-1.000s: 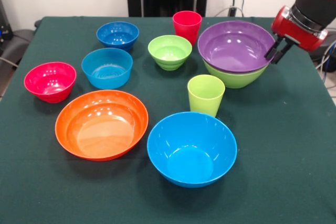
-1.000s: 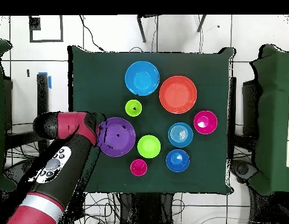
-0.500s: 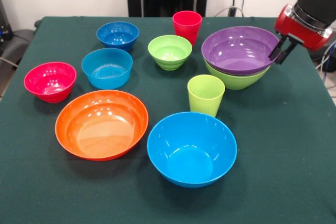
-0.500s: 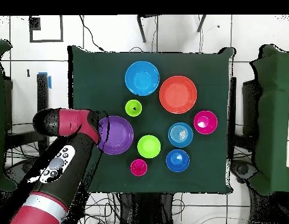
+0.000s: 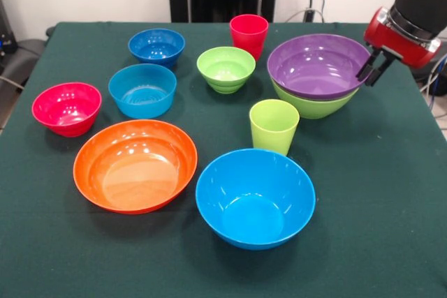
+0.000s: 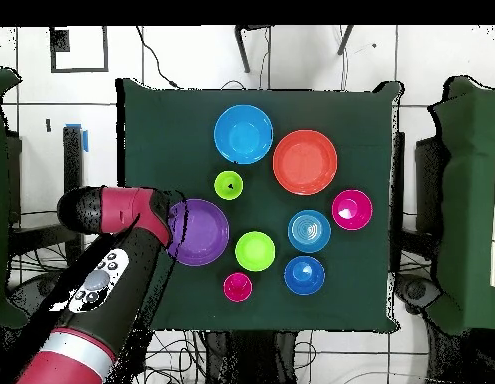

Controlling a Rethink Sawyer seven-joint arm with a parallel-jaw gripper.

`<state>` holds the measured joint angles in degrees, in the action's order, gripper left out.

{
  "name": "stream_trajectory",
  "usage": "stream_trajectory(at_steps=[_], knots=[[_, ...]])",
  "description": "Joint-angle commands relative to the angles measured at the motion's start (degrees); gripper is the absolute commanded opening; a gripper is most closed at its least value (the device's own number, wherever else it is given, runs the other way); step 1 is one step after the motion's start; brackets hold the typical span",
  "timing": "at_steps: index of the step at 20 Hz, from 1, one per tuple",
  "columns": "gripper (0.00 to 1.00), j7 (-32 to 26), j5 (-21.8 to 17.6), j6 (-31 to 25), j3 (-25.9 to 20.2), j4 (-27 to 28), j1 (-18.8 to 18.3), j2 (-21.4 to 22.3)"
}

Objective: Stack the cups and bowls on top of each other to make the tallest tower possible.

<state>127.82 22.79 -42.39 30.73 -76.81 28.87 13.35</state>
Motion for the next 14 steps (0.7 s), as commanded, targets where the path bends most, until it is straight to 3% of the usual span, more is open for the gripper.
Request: stream_trajectory(at_steps=[1, 14], knots=[[0.0, 6.53, -2.8, 1.68, -5.74, -0.55, -0.8, -3.36], [0.0, 6.85, -3.26, 2.66, -4.76, -0.85, -0.53, -3.45]])
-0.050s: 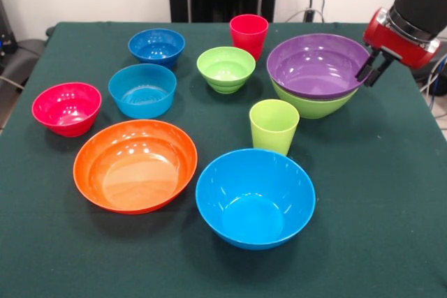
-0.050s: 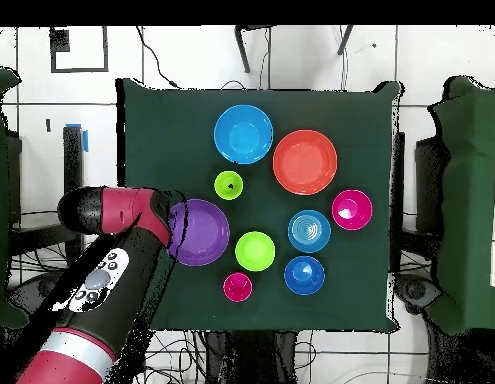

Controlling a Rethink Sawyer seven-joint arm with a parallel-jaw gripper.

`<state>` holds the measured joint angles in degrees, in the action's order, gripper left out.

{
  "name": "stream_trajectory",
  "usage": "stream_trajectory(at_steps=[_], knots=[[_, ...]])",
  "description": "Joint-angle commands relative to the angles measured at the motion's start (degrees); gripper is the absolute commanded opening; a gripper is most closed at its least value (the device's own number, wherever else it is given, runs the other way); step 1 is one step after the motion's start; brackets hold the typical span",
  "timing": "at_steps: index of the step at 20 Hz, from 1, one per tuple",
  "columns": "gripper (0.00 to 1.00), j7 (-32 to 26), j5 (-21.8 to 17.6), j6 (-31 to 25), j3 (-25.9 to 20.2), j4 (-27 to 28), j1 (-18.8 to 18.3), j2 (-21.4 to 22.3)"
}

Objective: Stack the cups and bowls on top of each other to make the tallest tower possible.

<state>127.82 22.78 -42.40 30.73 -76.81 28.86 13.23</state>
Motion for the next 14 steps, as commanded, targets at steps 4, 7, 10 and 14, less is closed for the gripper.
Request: stream_trajectory(at_steps=[4, 7, 10, 14], knots=[[0.0, 7.62, -3.43, 2.17, -3.7, -0.95, -0.23, -3.31], [0.0, 8.82, -3.63, 0.75, -2.11, -0.19, 0.34, -3.77], [1.0, 10.45, -3.29, -0.26, -0.41, 0.31, 1.38, -4.57], [1.0, 10.72, -2.74, -0.34, -0.04, 0.63, 1.47, -4.38]])
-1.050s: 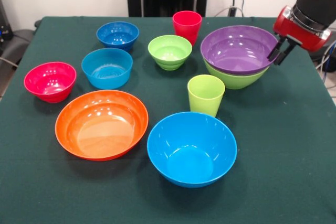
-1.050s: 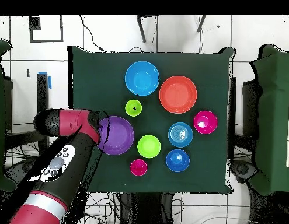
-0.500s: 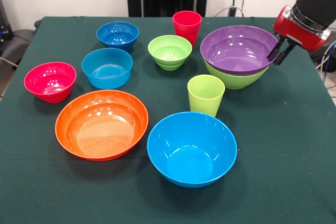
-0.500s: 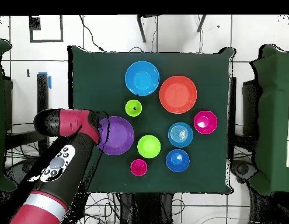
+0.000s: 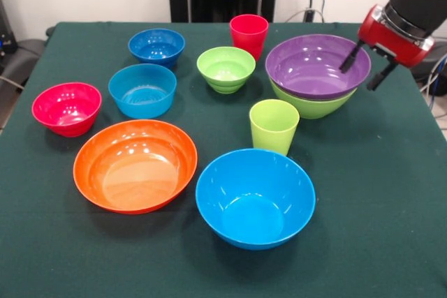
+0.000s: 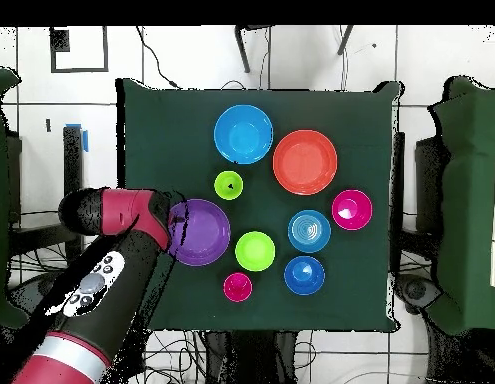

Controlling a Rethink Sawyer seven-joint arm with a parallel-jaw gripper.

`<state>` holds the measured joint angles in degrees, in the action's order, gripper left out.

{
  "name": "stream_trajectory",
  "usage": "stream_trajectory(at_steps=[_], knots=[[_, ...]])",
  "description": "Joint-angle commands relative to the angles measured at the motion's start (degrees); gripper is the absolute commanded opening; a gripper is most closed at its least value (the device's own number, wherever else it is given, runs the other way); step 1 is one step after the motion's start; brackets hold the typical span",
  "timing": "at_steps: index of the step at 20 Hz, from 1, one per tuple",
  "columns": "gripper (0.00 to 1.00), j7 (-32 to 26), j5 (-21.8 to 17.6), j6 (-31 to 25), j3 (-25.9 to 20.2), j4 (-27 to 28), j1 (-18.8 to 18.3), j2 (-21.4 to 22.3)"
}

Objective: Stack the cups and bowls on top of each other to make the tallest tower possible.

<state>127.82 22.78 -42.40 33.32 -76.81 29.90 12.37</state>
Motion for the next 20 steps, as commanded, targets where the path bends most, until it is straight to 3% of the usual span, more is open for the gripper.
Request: stream_trajectory(at_steps=[1, 12, 20], knots=[[1.0, 10.69, -2.31, -0.23, -2.87, 0.35, 0.32, -3.32], [1.0, 7.5, -1.87, -0.83, -4.01, -0.86, -0.91, -1.23], [1.0, 0.3, -1.47, 1.72, -8.81, -5.01, -6.85, 4.91]])
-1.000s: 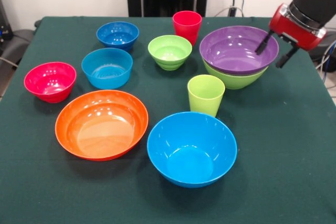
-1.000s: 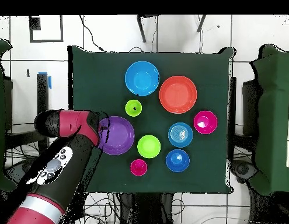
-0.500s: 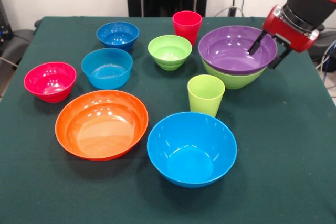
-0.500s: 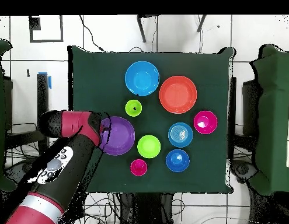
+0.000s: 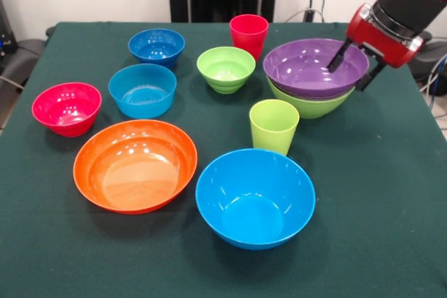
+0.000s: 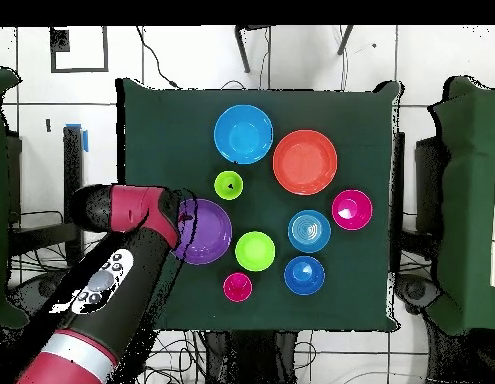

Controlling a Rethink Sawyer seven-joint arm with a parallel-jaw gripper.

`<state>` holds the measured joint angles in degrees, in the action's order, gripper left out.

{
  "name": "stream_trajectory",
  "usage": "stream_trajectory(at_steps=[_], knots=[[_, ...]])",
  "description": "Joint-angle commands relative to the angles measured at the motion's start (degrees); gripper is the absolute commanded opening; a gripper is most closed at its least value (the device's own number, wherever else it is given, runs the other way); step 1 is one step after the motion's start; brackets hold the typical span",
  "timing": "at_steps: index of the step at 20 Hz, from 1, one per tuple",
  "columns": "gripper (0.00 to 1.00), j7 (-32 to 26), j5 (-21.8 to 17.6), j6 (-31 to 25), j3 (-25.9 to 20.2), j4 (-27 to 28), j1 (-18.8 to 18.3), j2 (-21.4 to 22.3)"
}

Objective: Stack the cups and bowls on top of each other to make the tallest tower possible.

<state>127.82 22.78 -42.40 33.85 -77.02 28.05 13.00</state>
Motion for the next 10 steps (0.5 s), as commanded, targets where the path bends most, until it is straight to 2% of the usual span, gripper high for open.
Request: stream_trajectory(at_steps=[1, 5, 10], knots=[[1.0, -0.07, -1.44, 1.92, -9.86, -4.9, -5.65, 4.6], [1.0, -0.95, -1.89, 2.16, -11.47, -4.16, -8.02, 5.14], [1.0, -1.54, -2.64, -0.36, -12.76, -2.98, -10.05, 6.5]])
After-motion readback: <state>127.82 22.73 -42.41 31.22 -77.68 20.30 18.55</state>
